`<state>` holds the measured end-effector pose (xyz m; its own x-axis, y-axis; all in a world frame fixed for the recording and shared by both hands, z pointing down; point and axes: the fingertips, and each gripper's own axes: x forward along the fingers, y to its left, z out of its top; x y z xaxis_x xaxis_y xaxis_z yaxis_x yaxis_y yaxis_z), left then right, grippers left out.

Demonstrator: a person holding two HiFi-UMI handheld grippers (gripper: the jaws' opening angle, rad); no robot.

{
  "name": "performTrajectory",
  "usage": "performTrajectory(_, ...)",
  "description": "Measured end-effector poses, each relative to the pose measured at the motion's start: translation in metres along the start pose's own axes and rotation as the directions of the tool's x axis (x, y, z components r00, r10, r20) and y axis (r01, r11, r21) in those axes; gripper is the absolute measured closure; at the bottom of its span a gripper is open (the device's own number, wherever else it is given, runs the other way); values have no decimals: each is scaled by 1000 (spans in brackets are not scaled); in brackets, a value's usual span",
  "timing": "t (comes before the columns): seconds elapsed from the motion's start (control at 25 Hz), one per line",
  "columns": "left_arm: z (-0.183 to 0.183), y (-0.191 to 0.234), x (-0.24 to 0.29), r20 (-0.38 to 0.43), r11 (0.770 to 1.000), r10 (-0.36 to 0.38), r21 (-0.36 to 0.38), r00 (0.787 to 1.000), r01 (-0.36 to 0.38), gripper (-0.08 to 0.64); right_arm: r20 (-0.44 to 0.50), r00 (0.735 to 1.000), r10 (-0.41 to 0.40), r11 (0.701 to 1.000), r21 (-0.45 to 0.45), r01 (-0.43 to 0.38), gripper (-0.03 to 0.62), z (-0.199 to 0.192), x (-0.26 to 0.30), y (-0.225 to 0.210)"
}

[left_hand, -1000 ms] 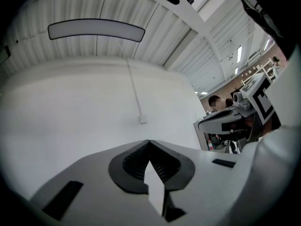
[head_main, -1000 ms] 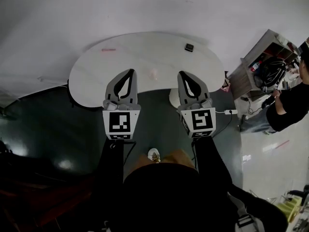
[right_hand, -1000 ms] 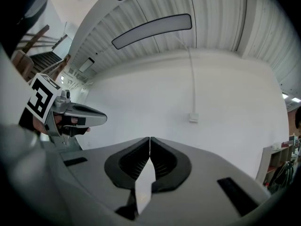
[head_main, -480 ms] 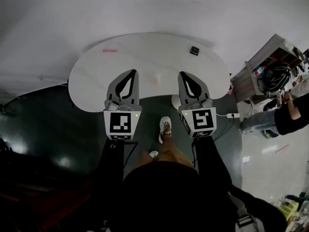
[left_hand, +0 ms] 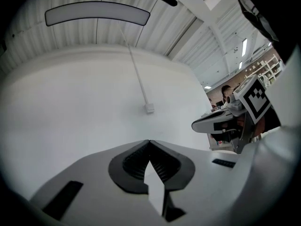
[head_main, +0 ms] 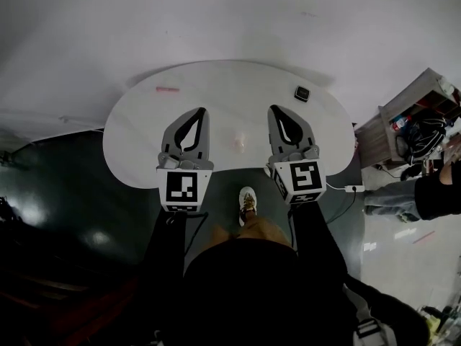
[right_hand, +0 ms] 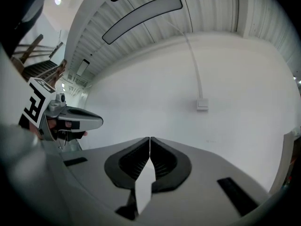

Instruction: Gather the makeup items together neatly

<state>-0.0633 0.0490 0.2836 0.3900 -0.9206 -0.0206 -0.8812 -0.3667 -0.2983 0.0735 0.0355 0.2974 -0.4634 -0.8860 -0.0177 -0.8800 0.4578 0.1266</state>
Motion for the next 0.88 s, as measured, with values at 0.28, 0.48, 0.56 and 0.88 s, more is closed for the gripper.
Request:
performTrajectory(0.28, -4, 19, 60, -15, 1000, 15, 13, 1000, -15, 545, -3, 999, 35, 999, 10, -35, 565, -9, 60, -31)
performTrajectory(0.48, -12, 29, 97, -16, 999, 34, 6, 999, -34, 545, -12, 998, 63, 998, 16, -63, 565, -17, 96, -50)
performTrajectory(0.56, -15, 33, 110, -20, 999, 42, 3, 999, -41, 545, -13, 997, 79, 997, 20, -79, 565, -17, 110, -54)
performTrajectory(0.88, -24, 39, 147, -29, 998, 66, 2, 997, -66, 545, -9, 994, 110, 993, 43, -109, 565, -23, 148, -75)
